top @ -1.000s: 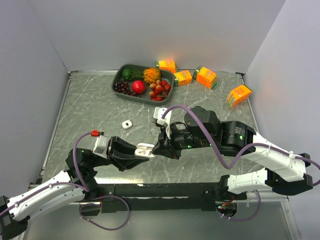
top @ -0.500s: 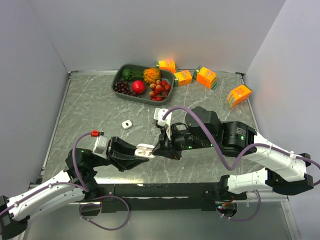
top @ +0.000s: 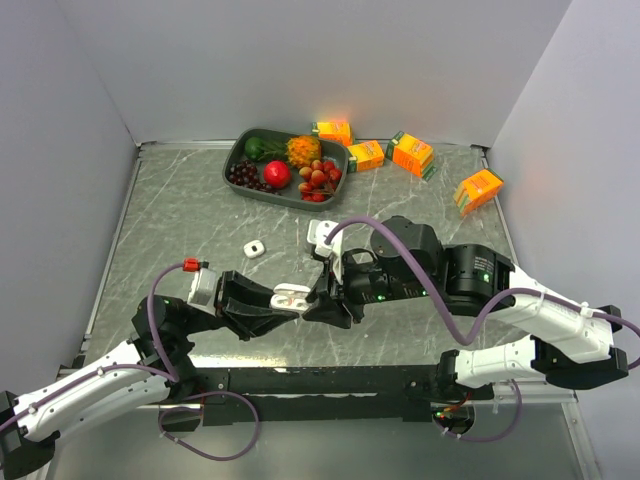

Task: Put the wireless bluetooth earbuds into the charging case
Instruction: Adjust the earbud with the charging case.

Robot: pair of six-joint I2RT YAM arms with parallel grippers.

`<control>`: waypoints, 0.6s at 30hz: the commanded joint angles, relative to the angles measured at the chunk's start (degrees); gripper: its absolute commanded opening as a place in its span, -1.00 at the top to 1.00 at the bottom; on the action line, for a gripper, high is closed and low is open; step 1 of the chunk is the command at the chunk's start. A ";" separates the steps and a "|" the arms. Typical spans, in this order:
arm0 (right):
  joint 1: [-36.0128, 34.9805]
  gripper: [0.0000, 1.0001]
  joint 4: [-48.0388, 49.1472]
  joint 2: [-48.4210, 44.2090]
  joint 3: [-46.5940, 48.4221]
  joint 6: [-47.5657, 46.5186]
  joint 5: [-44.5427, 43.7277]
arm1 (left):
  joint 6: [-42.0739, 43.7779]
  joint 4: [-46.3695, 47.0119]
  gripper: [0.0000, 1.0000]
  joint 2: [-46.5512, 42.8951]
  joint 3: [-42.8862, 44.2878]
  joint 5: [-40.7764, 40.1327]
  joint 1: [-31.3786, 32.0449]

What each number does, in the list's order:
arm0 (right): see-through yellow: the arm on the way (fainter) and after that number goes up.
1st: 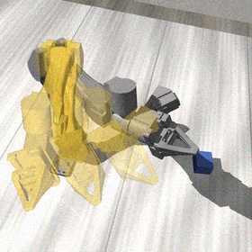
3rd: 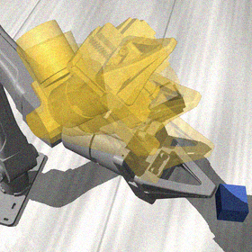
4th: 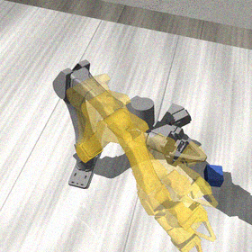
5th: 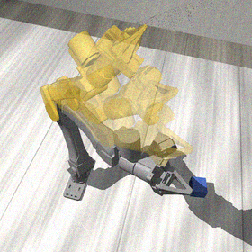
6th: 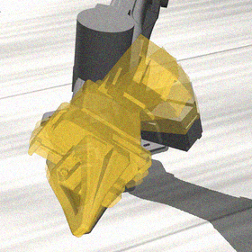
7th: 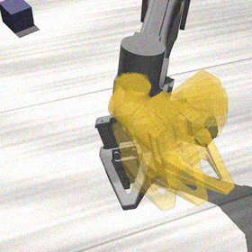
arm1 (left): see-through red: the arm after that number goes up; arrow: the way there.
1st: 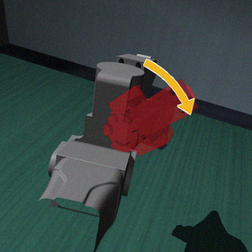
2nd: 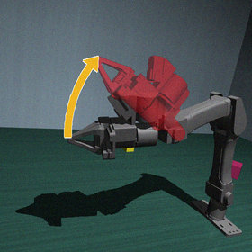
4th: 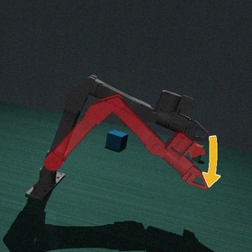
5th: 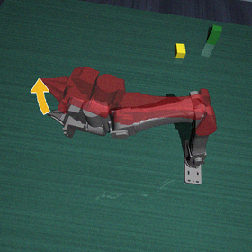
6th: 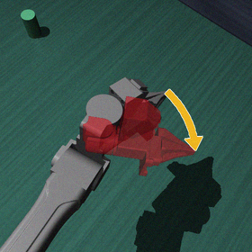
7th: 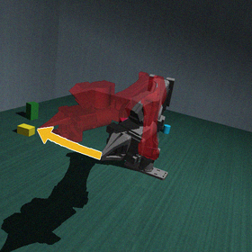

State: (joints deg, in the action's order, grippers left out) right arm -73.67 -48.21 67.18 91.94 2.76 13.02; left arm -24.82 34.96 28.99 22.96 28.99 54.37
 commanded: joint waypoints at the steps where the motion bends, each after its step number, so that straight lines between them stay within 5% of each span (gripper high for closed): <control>1: -0.95 0.03 2.67 -2.58 2.98 0.40 -2.02 | 0.65 1.69 0.97 0.01 2.70 -3.15 -0.14; 5: -0.43 -0.04 4.96 -4.60 3.77 0.75 -9.65 | 0.82 1.08 0.97 -0.34 2.53 -2.98 -0.14; 12: 5.37 0.73 1.90 -0.13 7.98 5.32 -18.11 | 1.26 -0.24 0.97 0.36 2.70 -0.87 -0.14; 18: 5.38 0.88 -2.68 7.69 12.65 5.15 -15.83 | 1.79 -1.21 0.97 1.33 3.06 0.01 -0.14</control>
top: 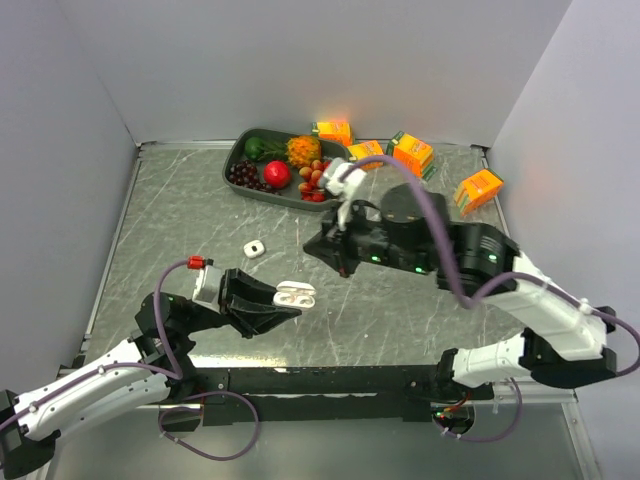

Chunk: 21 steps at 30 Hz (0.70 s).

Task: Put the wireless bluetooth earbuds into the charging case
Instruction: Close the charging case.

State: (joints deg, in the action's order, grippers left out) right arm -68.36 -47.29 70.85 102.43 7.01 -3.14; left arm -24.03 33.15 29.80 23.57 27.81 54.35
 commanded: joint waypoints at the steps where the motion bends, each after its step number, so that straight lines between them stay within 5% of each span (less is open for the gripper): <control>1: 0.07 0.88 -3.95 4.73 2.68 0.82 1.11 | 0.92 0.69 0.97 0.52 2.36 1.10 -0.12; 21: -4.50 0.98 -5.45 3.95 -0.83 1.78 5.68 | 2.23 -0.89 0.97 -1.85 1.83 -8.04 -0.21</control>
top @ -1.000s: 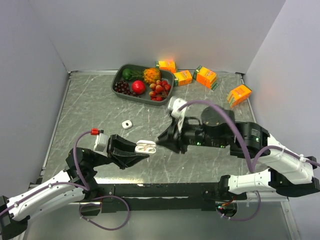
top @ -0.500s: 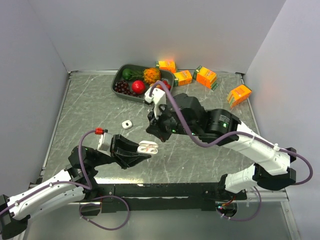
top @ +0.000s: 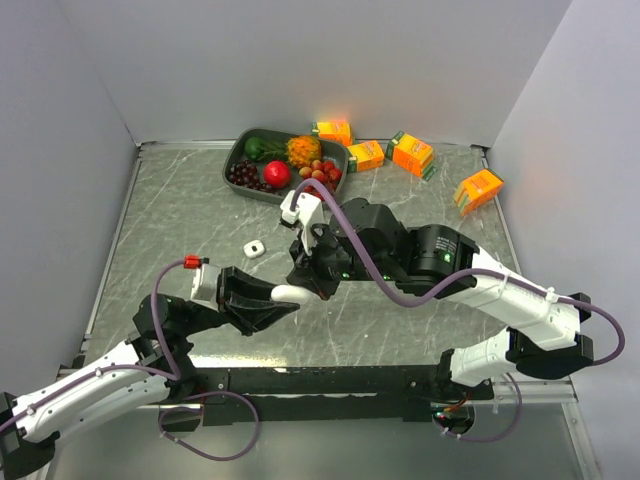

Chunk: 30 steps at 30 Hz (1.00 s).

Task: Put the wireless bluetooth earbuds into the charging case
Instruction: Close the charging case, then place the charging case at the center of the board.

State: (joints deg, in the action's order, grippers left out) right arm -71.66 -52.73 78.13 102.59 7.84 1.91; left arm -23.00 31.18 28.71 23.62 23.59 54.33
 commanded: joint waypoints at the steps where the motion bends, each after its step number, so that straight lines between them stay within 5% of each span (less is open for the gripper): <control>1: -1.38 0.99 0.17 -3.59 -1.33 1.04 0.55 | 1.29 1.16 0.97 -0.67 1.78 -3.91 -0.10; 7: -1.38 0.95 2.45 -6.57 -3.44 3.15 -6.29 | 0.95 0.73 0.97 -0.32 1.70 -4.61 -0.10; 13: 6.51 0.45 14.49 -18.18 -16.17 9.99 -11.85 | -2.83 -8.49 0.97 1.96 1.42 -20.76 -0.45; 19: 7.58 0.31 16.51 -18.45 -22.77 12.29 -12.55 | -12.40 -22.91 0.96 21.53 12.74 -16.57 -8.26; 30: 8.20 0.25 22.23 -23.46 -32.97 14.84 -13.08 | -22.61 -11.93 0.96 55.56 21.63 -4.35 -20.40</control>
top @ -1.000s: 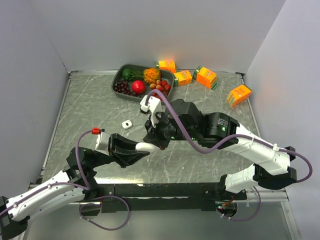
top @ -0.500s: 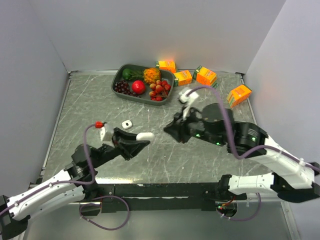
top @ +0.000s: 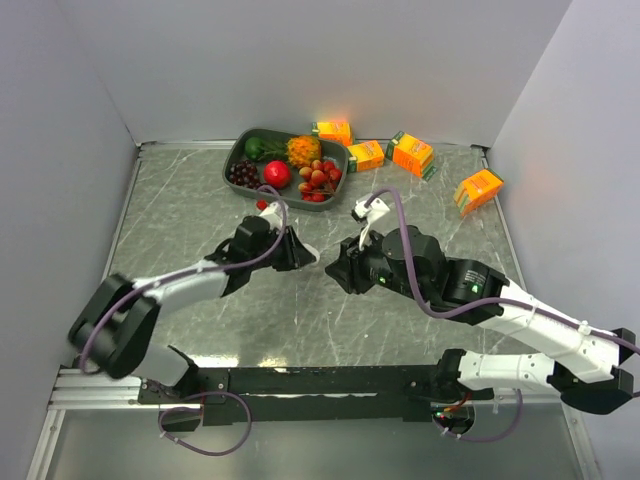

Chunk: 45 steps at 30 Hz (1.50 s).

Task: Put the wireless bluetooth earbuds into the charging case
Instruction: Place the charging case at the center of the board.

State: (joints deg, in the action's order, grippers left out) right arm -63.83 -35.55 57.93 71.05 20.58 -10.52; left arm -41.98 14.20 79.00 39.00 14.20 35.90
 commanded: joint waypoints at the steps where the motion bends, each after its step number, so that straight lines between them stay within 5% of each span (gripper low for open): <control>1: 0.38 0.25 5.31 -3.61 -1.96 2.27 -0.29 | -3.55 4.88 0.96 8.24 6.96 5.40 -2.84; 16: 0.73 0.21 5.49 -6.34 -4.86 2.19 -0.72 | -2.67 2.06 0.88 23.21 10.92 5.05 -6.54; 24: 0.73 0.20 4.61 -6.95 -4.69 2.36 -0.90 | -0.48 -0.30 0.18 22.60 8.99 4.26 -7.34; 34: 0.82 0.18 3.30 -7.66 -4.43 2.18 -1.95 | 3.57 -12.69 -0.26 7.42 6.09 -3.38 -9.09; 35: 0.90 0.17 3.21 -7.75 -4.34 2.10 -2.04 | 3.92 -14.01 -0.65 5.92 6.08 -3.91 -9.70; 43: 0.81 0.08 2.85 -7.92 -5.56 2.97 -3.45 | 1.12 -35.97 -0.99 -15.42 12.06 -20.65 -9.89; 45: 0.73 -0.01 3.64 -7.83 -6.44 3.41 -4.15 | -3.53 -38.53 -0.93 -19.30 12.06 -25.25 -9.88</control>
State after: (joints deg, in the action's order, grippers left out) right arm -63.31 -33.17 51.07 66.00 22.94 -12.64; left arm -39.86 -14.46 67.37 48.14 1.21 25.96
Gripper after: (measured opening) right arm 0.476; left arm 0.969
